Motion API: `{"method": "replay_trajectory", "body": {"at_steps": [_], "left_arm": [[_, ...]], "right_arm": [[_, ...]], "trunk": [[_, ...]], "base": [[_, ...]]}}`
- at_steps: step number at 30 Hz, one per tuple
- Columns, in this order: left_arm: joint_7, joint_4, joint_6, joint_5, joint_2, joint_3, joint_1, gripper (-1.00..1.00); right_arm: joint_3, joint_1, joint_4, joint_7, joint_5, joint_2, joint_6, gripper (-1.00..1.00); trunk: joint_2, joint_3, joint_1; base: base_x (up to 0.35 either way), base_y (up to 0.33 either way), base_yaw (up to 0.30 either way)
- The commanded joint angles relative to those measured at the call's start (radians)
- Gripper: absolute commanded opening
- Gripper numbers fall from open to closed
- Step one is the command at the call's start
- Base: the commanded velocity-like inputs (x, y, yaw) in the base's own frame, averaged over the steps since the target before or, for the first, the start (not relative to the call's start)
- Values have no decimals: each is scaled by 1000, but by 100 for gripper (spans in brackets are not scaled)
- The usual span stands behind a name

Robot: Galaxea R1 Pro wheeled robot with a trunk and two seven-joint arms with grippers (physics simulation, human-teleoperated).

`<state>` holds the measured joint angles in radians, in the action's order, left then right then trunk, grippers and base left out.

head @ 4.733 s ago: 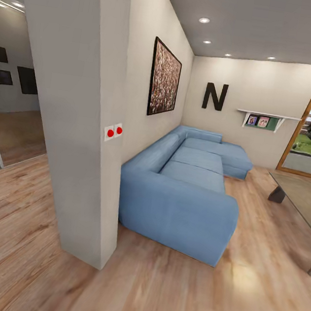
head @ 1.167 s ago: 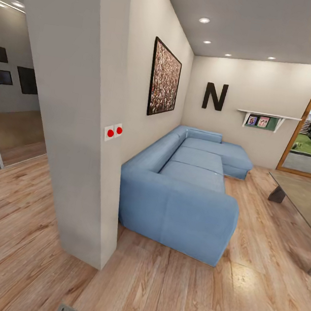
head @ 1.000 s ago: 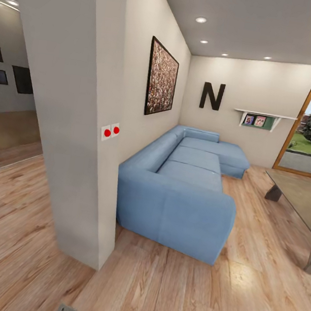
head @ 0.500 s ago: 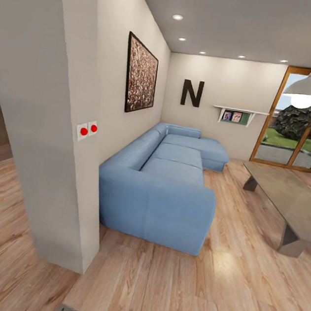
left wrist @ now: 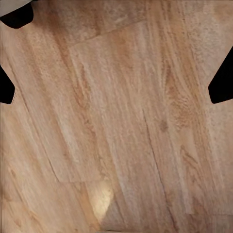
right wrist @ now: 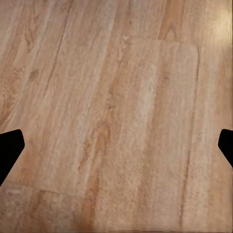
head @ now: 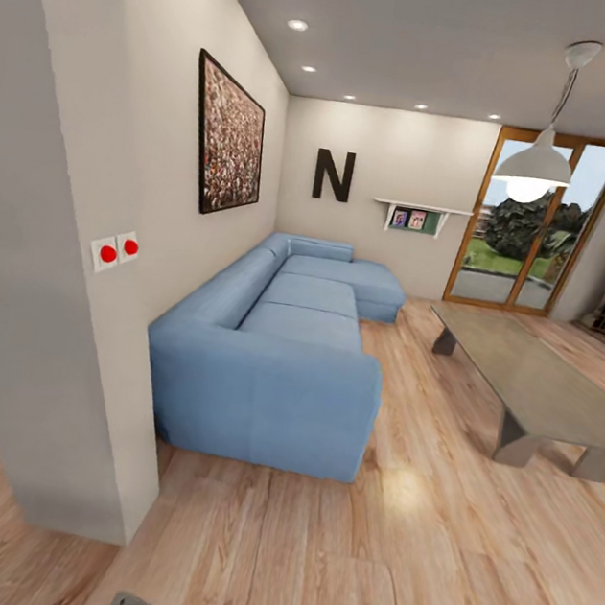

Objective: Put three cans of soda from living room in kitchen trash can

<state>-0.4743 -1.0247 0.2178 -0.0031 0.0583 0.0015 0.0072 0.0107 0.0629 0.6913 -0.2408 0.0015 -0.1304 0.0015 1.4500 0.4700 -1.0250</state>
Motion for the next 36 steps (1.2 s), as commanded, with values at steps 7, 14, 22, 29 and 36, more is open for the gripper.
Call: {"method": "replay_trajectory", "body": {"at_steps": [7,14,22,29,36], "left_arm": [[0,0,0,0,0,0,0,100],[0,0,0,0,0,0,0,100],[0,0,0,0,0,0,0,100],[0,0,0,0,0,0,0,100],[0,0,0,0,0,0,0,100]], "right_arm": [[0,0,0,0,0,0,0,100],[0,0,0,0,0,0,0,100],[0,0,0,0,0,0,0,100],[0,0,-1,0,0,0,0,100],[0,0,-1,0,0,0,0,100]], "trunk": [[0,0,0],[0,0,0],[0,0,0],[0,0,0],[0,0,0]], "base": [[0,0,-264],[0,0,-264],[0,0,-264],[0,0,-264],[0,0,-264]]}}
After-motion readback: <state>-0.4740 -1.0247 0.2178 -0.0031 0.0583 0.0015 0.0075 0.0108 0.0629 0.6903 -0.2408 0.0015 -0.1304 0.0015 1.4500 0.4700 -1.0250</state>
